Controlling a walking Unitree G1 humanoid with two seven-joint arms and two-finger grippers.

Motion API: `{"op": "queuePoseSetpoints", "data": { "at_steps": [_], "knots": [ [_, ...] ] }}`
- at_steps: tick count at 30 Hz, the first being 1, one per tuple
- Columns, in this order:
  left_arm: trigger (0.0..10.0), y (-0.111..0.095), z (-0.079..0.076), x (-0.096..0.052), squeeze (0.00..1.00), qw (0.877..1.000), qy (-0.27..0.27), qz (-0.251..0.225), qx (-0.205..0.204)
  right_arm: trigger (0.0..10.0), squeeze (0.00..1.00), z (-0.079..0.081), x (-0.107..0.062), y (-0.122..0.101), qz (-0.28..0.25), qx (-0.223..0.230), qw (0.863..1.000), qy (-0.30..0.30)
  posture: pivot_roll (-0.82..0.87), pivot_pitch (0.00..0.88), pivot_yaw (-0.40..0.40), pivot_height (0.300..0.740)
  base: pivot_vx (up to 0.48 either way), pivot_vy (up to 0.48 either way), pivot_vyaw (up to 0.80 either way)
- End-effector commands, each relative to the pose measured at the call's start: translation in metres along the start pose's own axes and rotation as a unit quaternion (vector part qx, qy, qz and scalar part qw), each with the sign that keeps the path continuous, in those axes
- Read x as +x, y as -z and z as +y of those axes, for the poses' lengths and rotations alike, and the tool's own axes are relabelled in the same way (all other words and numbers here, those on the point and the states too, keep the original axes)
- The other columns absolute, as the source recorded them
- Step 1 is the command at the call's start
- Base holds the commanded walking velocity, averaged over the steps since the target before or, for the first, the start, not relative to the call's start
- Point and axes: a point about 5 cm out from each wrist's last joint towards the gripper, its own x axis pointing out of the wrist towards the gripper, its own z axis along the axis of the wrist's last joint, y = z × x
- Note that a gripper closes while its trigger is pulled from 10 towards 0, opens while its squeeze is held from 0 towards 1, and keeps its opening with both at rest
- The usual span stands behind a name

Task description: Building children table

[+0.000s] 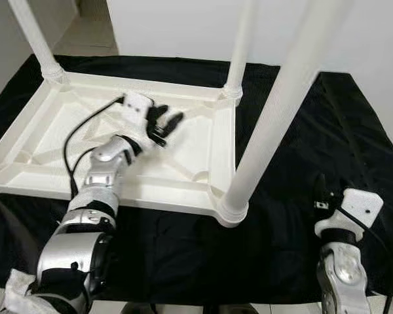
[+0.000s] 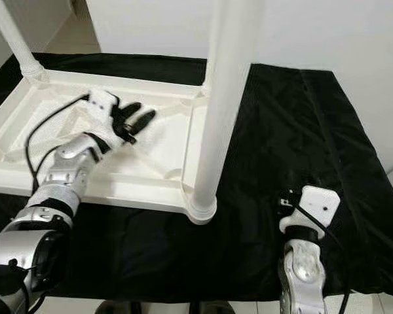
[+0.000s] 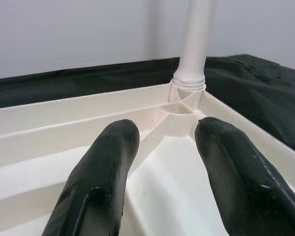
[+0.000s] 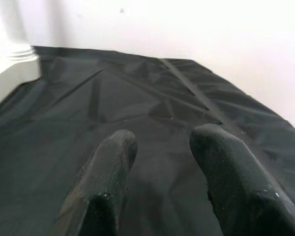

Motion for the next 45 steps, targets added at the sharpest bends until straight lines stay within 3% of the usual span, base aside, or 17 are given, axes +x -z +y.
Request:
{"op": "queuePoseSetpoints", "data": {
  "at_steps": [1, 2, 3, 6, 7, 11, 12, 16, 21, 24, 26, 30, 35, 37, 41, 42, 45],
  "knots": [
    [10.0, 0.009, -0.002, -0.008, 0.0, 0.999, 0.025, 0.022, 0.003, 10.0, 0.27, 0.001, -0.007, 0.0, 0.005, 0.001, 0.999, -0.036, -0.05, 0.036, 0.023, 0.74, 0.0, 0.0, 0.0],
    [10.0, 0.009, -0.002, -0.008, 0.0, 0.999, 0.025, 0.022, 0.003, 10.0, 0.27, 0.001, -0.007, 0.0, 0.005, 0.001, 0.999, -0.036, -0.05, 0.036, 0.023, 0.74, 0.0, 0.0, 0.0],
    [10.0, 0.011, -0.001, -0.011, 0.0, 0.999, 0.033, 0.027, 0.01, 10.0, 0.59, 0.001, -0.01, 0.002, 0.01, 0.002, 0.999, -0.053, -0.05, 0.033, 0.024, 0.74, 0.0, 0.0, 0.0],
    [10.0, 0.012, -0.001, -0.013, 0.0, 0.999, 0.037, 0.03, 0.015, 10.0, 0.59, 0.001, -0.012, 0.002, 0.013, 0.004, 0.998, -0.062, -0.05, 0.032, 0.021, 0.74, 0.0, 0.0, 0.0],
    [10.0, 0.013, 0.001, -0.015, 0.0, 0.999, 0.037, 0.034, 0.019, 10.0, 1.0, 0.003, -0.011, 0.002, 0.015, 0.002, 0.996, -0.083, -0.04, 0.028, 0.02, 0.74, 0.0, 0.0, 0.0],
    [10.0, 0.014, 0.003, -0.018, 0.0, 0.998, 0.037, 0.044, 0.033, 10.0, 1.0, 0.012, -0.008, 0.002, 0.022, 0.0, 0.99, -0.14, -0.03, 0.018, 0.018, 0.74, 0.0, 0.0, 0.0],
    [10.0, 0.014, 0.004, -0.018, 0.0, 0.998, 0.03, 0.049, 0.039, 10.0, 0.0, 0.015, -0.007, 0.001, 0.026, 0.001, 0.986, -0.163, -0.03, 0.016, 0.02, 0.74, 0.0, 0.0, 0.0],
    [10.0, 0.014, 0.006, -0.023, 0.0, 0.997, 0.028, 0.052, 0.056, 10.0, 0.0, 0.016, -0.009, -0.001, 0.041, 0.017, 0.974, -0.221, -0.02, 0.015, 0.018, 0.74, 0.0, 0.0, 0.0],
    [10.0, 0.017, 0.006, -0.033, 0.0, 0.994, 0.062, 0.062, 0.062, 10.0, 0.0, 0.014, -0.015, -0.003, 0.056, 0.028, 0.958, -0.28, -0.02, 0.013, 0.013, 0.74, 0.0, 0.0, 0.0],
    [10.0, 0.022, 0.004, -0.047, 0.0, 0.988, 0.122, 0.075, 0.064, 10.0, 0.0, 0.009, -0.024, -0.008, 0.07, 0.023, 0.936, -0.343, -0.02, 0.016, 0.009, 0.74, 0.0, 0.0, 0.0],
    [10.0, 0.022, 0.004, -0.047, 0.0, 0.988, 0.122, 0.075, 0.064, 10.0, 0.0, 0.009, -0.024, -0.008, 0.07, 0.023, 0.936, -0.343, -0.02, 0.016, 0.009, 0.74, 0.0, 0.0, 0.0],
    [10.0, 0.028, -0.004, -0.07, 0.0, 0.966, 0.234, 0.102, 0.041, 10.0, 0.0, 0.017, -0.029, -0.016, 0.076, 0.036, 0.9, -0.428, -0.02, 0.02, 0.006, 0.74, 0.0, 0.0, 0.0],
    [10.0, 0.031, -0.011, -0.077, 0.0, 0.954, 0.275, 0.12, 0.005, 10.0, 0.0, 0.022, -0.026, -0.02, 0.077, 0.044, 0.881, -0.465, -0.02, 0.016, 0.001, 0.74, 0.0, 0.0, 0.0],
    [10.0, 0.031, -0.011, -0.077, 0.0, 0.954, 0.275, 0.12, 0.005, 10.0, 0.0, 0.022, -0.026, -0.02, 0.077, 0.044, 0.881, -0.465, -0.02, 0.016, 0.001, 0.74, 0.0, 0.0, 0.0],
    [10.0, 0.034, -0.023, -0.085, 0.0, 0.936, 0.323, 0.139, -0.001, 10.0, 0.0, 0.029, -0.015, -0.02, 0.066, 0.037, 0.875, -0.479, -0.02, 0.01, 0.001, 0.74, 0.0, 0.0, 0.0],
    [10.0, 0.035, -0.033, -0.09, 0.0, 0.923, 0.355, 0.147, -0.01, 10.0, 0.0, 0.036, -0.006, -0.019, 0.06, 0.039, 0.873, -0.482, -0.02, 0.0, 0.0, 0.74, 0.0, 0.0, 0.0],
    [10.0, 0.033, -0.039, -0.091, 0.0, 0.917, 0.373, 0.14, -0.019, 10.0, 0.0, 0.04, -0.001, -0.017, 0.055, 0.041, 0.876, -0.478, -0.02, 0.0, -0.002, 0.74, 0.0, 0.0, 0.0]
  ]
}}
